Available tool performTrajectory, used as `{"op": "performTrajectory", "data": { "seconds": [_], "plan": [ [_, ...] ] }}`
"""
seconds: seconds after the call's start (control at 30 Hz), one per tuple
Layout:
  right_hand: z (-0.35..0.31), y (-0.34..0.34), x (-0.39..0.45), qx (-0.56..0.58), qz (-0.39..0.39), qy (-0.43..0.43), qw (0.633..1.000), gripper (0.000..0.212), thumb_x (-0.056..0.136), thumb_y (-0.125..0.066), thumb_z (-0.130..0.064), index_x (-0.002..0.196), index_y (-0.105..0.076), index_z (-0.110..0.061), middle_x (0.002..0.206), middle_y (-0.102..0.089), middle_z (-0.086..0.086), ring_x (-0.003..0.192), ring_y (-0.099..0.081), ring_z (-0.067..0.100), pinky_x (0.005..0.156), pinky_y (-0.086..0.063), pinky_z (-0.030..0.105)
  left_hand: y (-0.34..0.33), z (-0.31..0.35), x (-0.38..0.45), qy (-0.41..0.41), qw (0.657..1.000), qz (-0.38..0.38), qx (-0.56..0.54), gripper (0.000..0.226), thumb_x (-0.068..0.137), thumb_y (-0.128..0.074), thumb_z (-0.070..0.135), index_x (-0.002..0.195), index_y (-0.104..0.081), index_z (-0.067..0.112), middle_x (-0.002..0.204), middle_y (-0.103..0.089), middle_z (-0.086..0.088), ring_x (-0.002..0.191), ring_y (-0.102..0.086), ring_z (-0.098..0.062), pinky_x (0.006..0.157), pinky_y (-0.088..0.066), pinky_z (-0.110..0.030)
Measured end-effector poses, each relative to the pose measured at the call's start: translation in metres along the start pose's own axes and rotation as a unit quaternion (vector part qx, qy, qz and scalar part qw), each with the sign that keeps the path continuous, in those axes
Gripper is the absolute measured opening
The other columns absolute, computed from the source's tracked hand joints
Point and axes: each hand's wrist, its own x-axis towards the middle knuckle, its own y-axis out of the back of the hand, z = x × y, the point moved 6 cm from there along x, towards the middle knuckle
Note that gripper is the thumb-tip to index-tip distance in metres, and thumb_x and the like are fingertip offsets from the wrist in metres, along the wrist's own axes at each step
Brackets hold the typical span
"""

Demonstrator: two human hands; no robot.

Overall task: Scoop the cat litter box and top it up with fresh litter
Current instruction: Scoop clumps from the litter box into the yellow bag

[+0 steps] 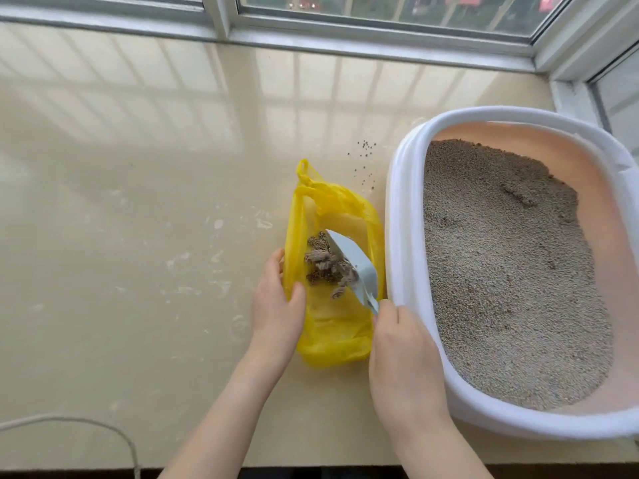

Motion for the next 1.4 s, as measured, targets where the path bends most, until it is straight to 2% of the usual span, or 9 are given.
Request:
{"op": "performTrajectory", "data": {
  "seconds": [0.27, 0.37, 0.6, 0.67, 0.77, 0.87, 1.07, 1.2, 1.4],
  "plan": [
    [0.009, 0.005, -0.005, 0.035, 0.061, 0.019, 0.997, 0.031, 0.062, -0.081, 0.006, 0.081, -0.061, -0.01, 0.065, -0.056, 0.006, 0.056, -0.057, 0.027, 0.048, -0.042, 0.029, 0.002, 0.003, 0.0, -0.004, 1.0, 0.006, -0.004, 0.053, 0.087, -0.053, 0.005, 0.136, -0.044, 0.022, 0.124, -0.06, 0.004, 0.109, -0.058, -0.018, 0.092, -0.047, -0.035],
    [0.018, 0.011, -0.004, 0.164, 0.056, -0.002, 0.985, 0.012, 0.086, -0.064, -0.003, 0.084, -0.06, -0.014, 0.07, -0.058, 0.001, 0.062, -0.057, 0.024, 0.056, -0.033, 0.028, 0.003, 0.004, 0.001, -0.005, 1.0, 0.015, 0.009, 0.056, 0.085, -0.057, 0.007, 0.138, -0.042, 0.018, 0.128, -0.057, 0.001, 0.115, -0.055, -0.018, 0.096, -0.044, -0.033],
    [0.051, 0.038, 0.002, 0.556, -0.02, -0.168, 0.814, 0.018, 0.093, -0.058, -0.01, 0.076, -0.065, -0.011, 0.056, -0.059, -0.003, 0.044, -0.046, 0.01, 0.046, -0.04, 0.022, 0.009, 0.052, -0.009, -0.151, 0.983, 0.073, 0.075, 0.055, 0.082, -0.065, 0.01, 0.134, -0.046, 0.015, 0.13, -0.052, 0.0, 0.121, -0.046, -0.013, 0.092, -0.028, -0.011],
    [0.071, 0.044, 0.008, 0.613, -0.028, -0.197, 0.765, 0.02, 0.094, -0.056, -0.008, 0.078, -0.063, 0.003, 0.053, -0.055, -0.002, 0.041, -0.042, 0.009, 0.041, -0.034, 0.014, -0.001, 0.07, -0.012, -0.185, 0.978, 0.061, 0.07, 0.053, 0.083, -0.065, 0.01, 0.133, -0.048, 0.015, 0.128, -0.052, 0.003, 0.119, -0.046, -0.01, 0.091, -0.028, -0.009],
    [0.108, 0.051, 0.013, 0.63, -0.041, -0.228, 0.741, 0.023, 0.093, -0.057, -0.012, 0.078, -0.063, 0.004, 0.055, -0.053, 0.002, 0.042, -0.042, 0.01, 0.04, -0.033, 0.014, -0.022, 0.105, -0.022, -0.264, 0.962, 0.036, 0.059, 0.049, 0.083, -0.062, 0.011, 0.13, -0.051, 0.012, 0.122, -0.05, 0.01, 0.116, -0.045, -0.005, 0.095, -0.03, -0.008],
    [0.157, 0.054, 0.017, 0.598, -0.024, -0.252, 0.76, 0.024, 0.095, -0.055, -0.015, 0.08, -0.062, 0.003, 0.055, -0.05, -0.001, 0.044, -0.041, 0.01, 0.04, -0.035, 0.018, -0.049, 0.133, -0.03, -0.338, 0.938, 0.0, 0.08, 0.045, 0.082, -0.057, 0.014, 0.127, -0.053, 0.009, 0.121, -0.054, 0.004, 0.116, -0.048, -0.011, 0.098, -0.034, -0.016],
    [0.271, 0.048, 0.035, 0.399, -0.038, -0.282, 0.872, 0.036, 0.092, -0.055, -0.02, 0.058, -0.051, -0.008, 0.048, -0.039, 0.0, 0.04, -0.03, 0.013, 0.041, -0.024, 0.02, -0.106, 0.164, -0.04, -0.425, 0.89, -0.097, 0.131, 0.036, 0.084, -0.057, 0.011, 0.12, -0.06, 0.011, 0.123, -0.059, 0.001, 0.128, -0.047, -0.012, 0.106, -0.028, -0.013],
    [0.322, 0.034, 0.051, 0.317, -0.067, -0.314, 0.893, 0.032, 0.088, -0.048, -0.01, 0.056, -0.052, -0.009, 0.049, -0.044, 0.005, 0.046, -0.036, 0.019, 0.054, -0.031, 0.027, -0.136, 0.17, -0.036, -0.467, 0.855, -0.136, 0.181, 0.035, 0.085, -0.052, 0.016, 0.118, -0.061, 0.01, 0.12, -0.061, 0.0, 0.126, -0.049, -0.018, 0.11, -0.031, -0.026],
    [0.343, 0.01, 0.089, 0.233, -0.078, -0.327, 0.912, 0.028, 0.093, -0.042, -0.008, 0.07, -0.059, -0.006, 0.062, -0.054, 0.009, 0.053, -0.045, 0.023, 0.049, -0.032, 0.028, -0.15, 0.173, -0.029, -0.446, 0.851, -0.131, 0.244, 0.039, 0.086, -0.049, 0.029, 0.12, -0.061, 0.016, 0.12, -0.061, 0.004, 0.123, -0.051, -0.017, 0.105, -0.036, -0.031]
  ]
}}
